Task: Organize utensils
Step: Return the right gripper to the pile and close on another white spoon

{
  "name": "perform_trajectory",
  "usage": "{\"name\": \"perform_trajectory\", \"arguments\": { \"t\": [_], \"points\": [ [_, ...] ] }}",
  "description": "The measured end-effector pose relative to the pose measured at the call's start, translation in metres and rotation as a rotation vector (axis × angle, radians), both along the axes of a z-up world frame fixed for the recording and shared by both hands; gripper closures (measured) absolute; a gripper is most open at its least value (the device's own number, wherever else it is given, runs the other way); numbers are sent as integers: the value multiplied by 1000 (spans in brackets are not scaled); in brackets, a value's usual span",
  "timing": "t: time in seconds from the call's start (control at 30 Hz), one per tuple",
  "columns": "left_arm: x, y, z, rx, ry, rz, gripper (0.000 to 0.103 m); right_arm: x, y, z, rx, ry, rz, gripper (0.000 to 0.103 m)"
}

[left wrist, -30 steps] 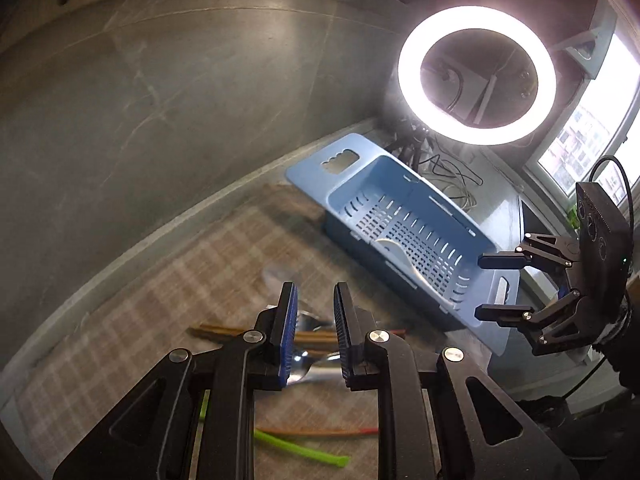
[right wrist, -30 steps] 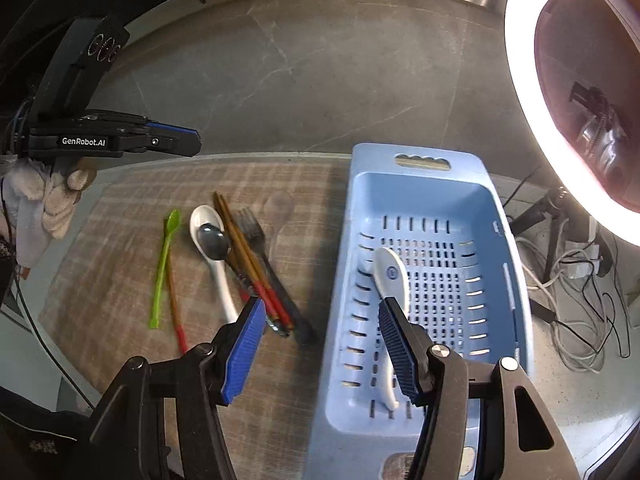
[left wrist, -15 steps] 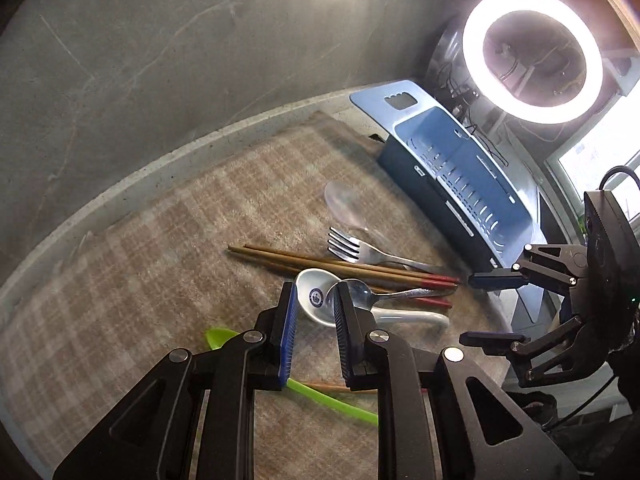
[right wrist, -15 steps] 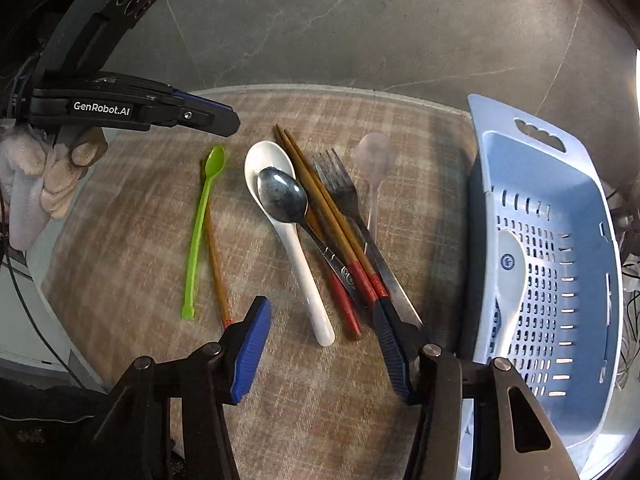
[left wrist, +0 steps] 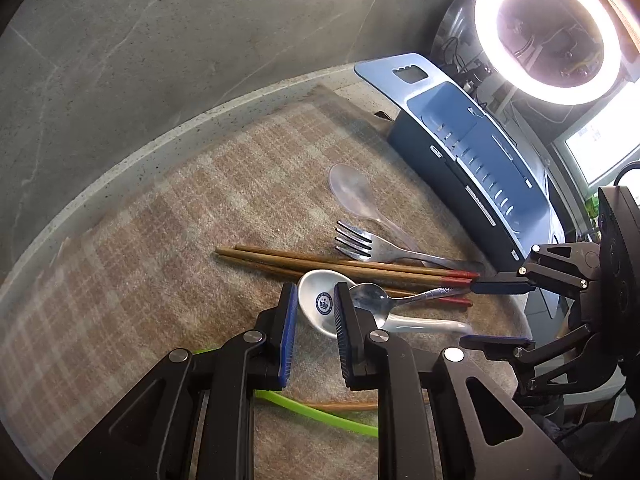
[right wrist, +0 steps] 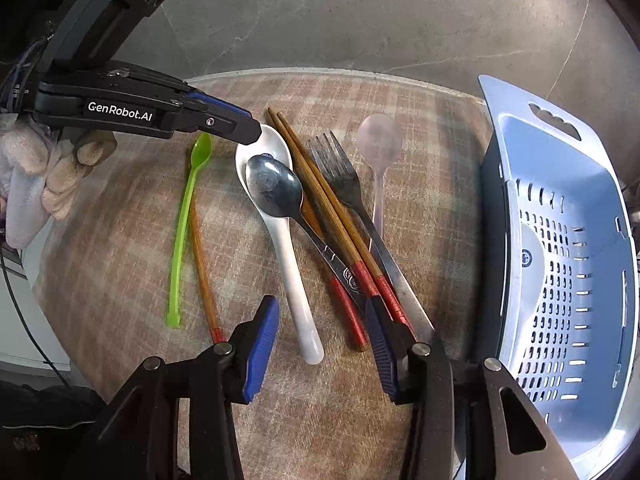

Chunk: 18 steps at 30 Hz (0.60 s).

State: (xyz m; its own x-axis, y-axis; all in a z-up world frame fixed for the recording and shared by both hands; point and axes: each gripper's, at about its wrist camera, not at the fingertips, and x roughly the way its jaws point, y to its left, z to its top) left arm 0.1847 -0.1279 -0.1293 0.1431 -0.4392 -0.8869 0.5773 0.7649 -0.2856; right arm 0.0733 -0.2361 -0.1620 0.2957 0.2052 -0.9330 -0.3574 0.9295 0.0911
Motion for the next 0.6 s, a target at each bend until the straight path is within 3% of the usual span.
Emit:
{"name": "perform_trajectory", "arguments": {
  "t": [0.17,0.3,0.6],
  "points": [
    [0,0,0,-4,6,-7,86,0,3,-8,26,38,19,70],
    [1,-3,-3,11,9,-18,86,3,9,-17,13,61,33,84],
    [-2,-4,-6,2,31,-32,88,6,16,-25,0,68,47,90]
  ]
}}
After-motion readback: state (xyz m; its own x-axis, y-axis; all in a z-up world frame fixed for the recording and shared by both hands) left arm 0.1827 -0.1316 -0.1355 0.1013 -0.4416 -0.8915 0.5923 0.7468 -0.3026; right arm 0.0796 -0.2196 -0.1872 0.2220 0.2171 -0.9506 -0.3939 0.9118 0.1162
